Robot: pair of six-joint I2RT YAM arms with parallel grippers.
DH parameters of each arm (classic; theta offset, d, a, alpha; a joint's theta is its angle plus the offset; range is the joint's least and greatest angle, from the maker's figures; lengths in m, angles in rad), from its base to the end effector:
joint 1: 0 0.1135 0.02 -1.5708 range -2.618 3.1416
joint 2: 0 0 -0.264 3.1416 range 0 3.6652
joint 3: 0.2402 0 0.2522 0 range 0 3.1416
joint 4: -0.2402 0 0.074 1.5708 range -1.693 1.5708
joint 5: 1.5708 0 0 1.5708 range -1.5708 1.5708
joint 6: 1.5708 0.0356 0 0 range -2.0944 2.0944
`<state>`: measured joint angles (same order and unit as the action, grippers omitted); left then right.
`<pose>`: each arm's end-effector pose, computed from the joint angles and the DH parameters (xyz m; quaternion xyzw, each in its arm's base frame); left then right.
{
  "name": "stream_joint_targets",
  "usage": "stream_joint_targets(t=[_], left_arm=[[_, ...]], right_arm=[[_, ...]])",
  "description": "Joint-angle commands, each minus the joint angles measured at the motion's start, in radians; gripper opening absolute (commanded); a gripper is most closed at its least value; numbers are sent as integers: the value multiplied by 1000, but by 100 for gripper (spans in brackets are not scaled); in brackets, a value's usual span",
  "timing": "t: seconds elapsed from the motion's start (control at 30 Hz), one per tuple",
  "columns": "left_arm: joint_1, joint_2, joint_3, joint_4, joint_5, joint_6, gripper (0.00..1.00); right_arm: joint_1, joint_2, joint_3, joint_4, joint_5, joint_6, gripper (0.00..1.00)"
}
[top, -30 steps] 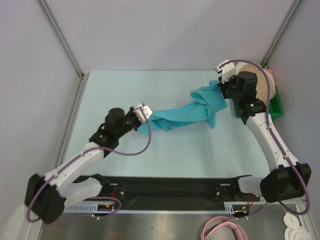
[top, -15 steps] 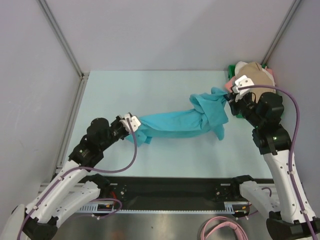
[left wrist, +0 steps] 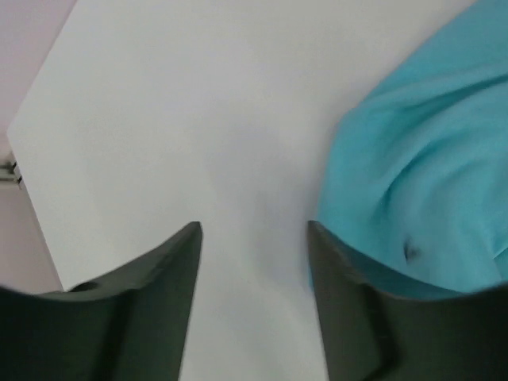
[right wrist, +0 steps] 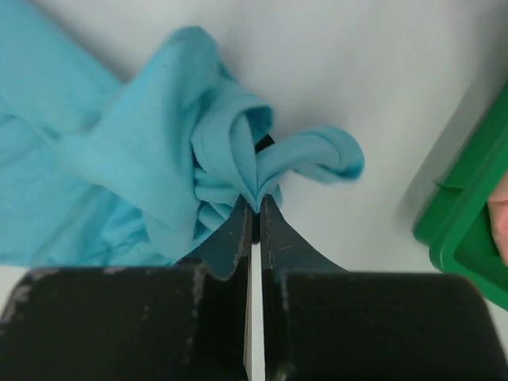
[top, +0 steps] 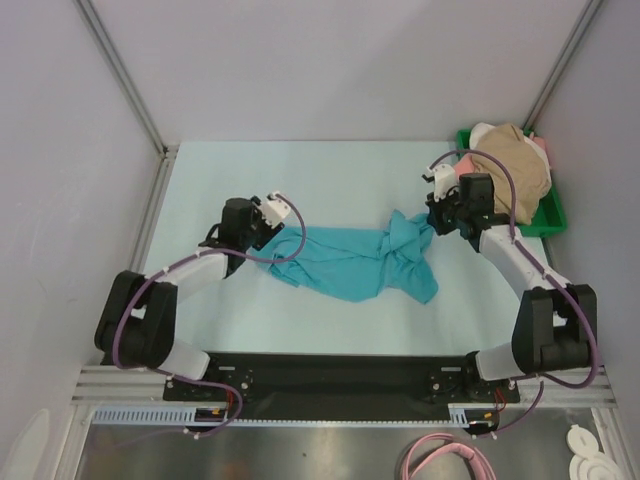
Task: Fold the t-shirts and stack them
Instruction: Flatten the tshirt out
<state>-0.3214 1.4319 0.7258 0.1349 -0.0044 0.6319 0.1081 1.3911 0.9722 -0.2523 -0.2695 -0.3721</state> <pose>0.2856 -0.0949 0.2024 0.4018 0.7803 0.0760 0.4732 0.3030 0.0424 0.2611 -0.2689 0.8529 0.0632 0.4430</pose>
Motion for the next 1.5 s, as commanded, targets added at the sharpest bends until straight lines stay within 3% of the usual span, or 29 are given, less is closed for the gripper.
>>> stream_joint_targets(t=[0.0,0.1,0.17,0.33,0.53,0.83,0.93,1.23,1.47], left_arm=[[7,-5,70,233,-77,-64,66],[7,-102,-20,226,-2,-113,74],[7,-207,-71,107,122,-124,77],[7,-298,-124,-49,204,-123,71],[5,-272,-137,-126,270,-124,76],[4,-219,-154,-126,287,-132,68],[4,-223,-155,-164,317,-123,61],[1,-185,-163,-198,302,-97,61],[-2,-110,-154,-179,270,-86,55]], right_arm=[[7,45,97,81,15,29,0],[24,43,89,82,13,30,0],[31,25,69,96,13,30,0],[41,9,60,107,16,30,0],[45,11,60,97,18,27,0],[44,3,54,97,23,25,0],[44,6,53,99,26,22,0],[44,8,48,102,27,21,0],[42,9,46,102,30,21,0]])
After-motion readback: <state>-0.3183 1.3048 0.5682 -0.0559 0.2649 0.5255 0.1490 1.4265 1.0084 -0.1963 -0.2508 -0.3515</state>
